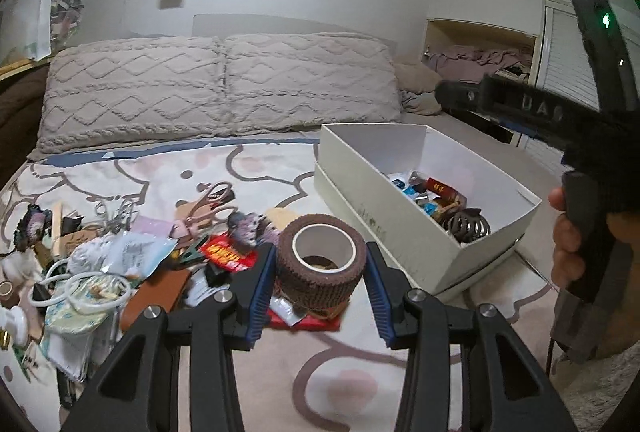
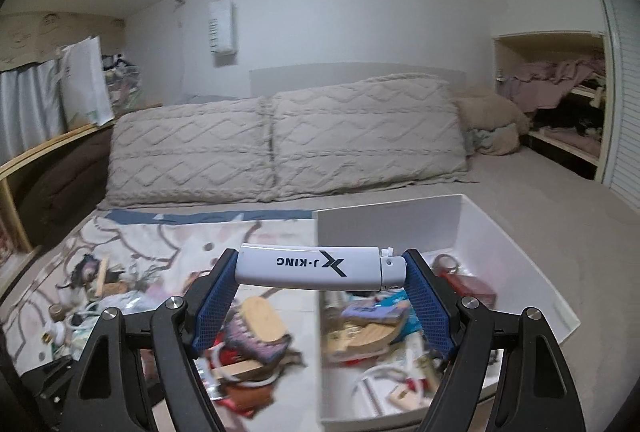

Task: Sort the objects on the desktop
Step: 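Lift the white lighter and brown bandage roll and carry both toward the white box, then lower the bandage roll into the box and open the left tool while the right tool holds the lighter above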

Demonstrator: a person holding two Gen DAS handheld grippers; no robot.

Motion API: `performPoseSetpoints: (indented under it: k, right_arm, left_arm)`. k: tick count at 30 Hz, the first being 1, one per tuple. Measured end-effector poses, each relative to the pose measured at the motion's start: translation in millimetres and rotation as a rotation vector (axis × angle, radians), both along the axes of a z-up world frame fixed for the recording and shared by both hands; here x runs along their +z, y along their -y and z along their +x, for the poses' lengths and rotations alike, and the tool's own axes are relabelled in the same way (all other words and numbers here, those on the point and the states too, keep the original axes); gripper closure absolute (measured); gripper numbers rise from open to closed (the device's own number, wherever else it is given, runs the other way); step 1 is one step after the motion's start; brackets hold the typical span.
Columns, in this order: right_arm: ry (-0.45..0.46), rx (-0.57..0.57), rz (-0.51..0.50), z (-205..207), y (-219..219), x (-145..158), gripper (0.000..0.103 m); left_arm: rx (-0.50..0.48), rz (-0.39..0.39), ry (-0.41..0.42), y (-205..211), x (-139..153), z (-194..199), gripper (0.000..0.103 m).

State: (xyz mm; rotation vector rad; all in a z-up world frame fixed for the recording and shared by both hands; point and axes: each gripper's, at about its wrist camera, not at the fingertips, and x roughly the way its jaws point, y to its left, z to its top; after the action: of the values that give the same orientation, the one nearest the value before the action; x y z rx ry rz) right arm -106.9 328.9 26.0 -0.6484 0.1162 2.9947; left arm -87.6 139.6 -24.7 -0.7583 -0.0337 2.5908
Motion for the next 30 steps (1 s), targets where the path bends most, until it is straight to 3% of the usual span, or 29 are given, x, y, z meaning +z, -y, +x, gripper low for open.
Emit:
performPoseSetpoints:
  k: [14, 21, 30]
  right_arm:
    - [0.155, -0.219, -0.006, -19.8, -95.3, -39.3, 0.022]
    - [0.226, -0.198, 0.0, -19.1, -102.8, -52.1, 0.022]
    - [0.28, -0.08, 0.045, -23.1, -80.0, -58.8, 0.022]
  left_arm:
    - [-0.065, -0.007, -0.017, -56.3, 17.9, -18.8, 0.06]
    - [-0.101, 0.016, -0.004, -78.4, 32.1, -35.6, 0.06]
    - [-0.125, 0.016, -0.003, -107.8, 49.0, -55.7, 0.06]
